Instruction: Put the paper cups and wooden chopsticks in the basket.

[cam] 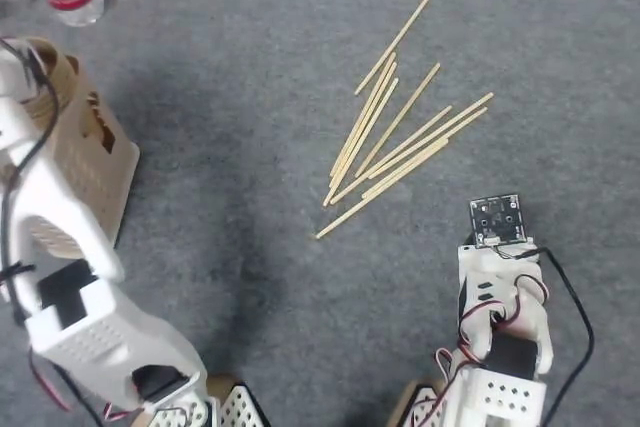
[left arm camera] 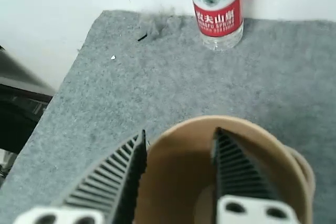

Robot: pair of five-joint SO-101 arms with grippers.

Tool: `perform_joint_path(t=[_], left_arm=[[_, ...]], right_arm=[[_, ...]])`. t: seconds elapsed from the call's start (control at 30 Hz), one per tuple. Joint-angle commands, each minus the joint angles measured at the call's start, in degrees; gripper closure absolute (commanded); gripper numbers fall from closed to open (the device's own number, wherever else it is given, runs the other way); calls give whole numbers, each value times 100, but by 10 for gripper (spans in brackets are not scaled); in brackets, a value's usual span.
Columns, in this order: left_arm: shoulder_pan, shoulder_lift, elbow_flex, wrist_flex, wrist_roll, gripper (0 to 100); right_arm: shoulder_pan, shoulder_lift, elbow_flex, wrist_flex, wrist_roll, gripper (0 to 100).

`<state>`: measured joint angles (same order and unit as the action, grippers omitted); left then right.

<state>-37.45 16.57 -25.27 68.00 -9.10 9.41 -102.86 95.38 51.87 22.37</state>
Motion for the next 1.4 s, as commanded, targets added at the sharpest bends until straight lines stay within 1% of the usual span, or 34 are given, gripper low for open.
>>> perform_joint_path(t=[0.0,0.1,0.2,0.3,0.5,0.63,0.73,0.8,1.0,1.1,1.17,1.3,1.33,1.37], left_arm=[[79,70,848,-26,-281,876],[44,70,1270,-360,-290,864],[44,-26,1270,-378,-281,843],[97,-615,1218,-404,-264,825],[633,-2541,910,-492,-281,780],[1204,-3631,725,-501,-492,782],[1582,-4176,664,-501,-396,782],[1714,-4360,673,-501,-343,782],[1758,-4378,734,-659,-193,783],[2242,-4369,910,-774,316,783],[2558,-4316,1349,-1064,993,782],[3007,-3648,2396,-2233,2954,779],[3068,-3376,2580,-2567,3253,779],[3130,-3059,2686,-2831,3367,779]], right_arm=[[-22,-13,105,-4,79,983],[-22,-13,105,4,79,983],[-22,-13,105,4,79,983],[-22,-13,105,4,79,983],[-22,-13,105,-4,79,983],[-22,-13,105,-4,79,983],[-22,-13,105,4,79,983],[-22,-13,105,13,79,983],[-22,-13,105,22,79,983],[-22,-13,105,13,79,983],[-22,-13,105,13,79,983],[-22,-13,105,13,79,983],[-22,-13,105,4,79,983],[-22,-13,105,-4,79,983]])
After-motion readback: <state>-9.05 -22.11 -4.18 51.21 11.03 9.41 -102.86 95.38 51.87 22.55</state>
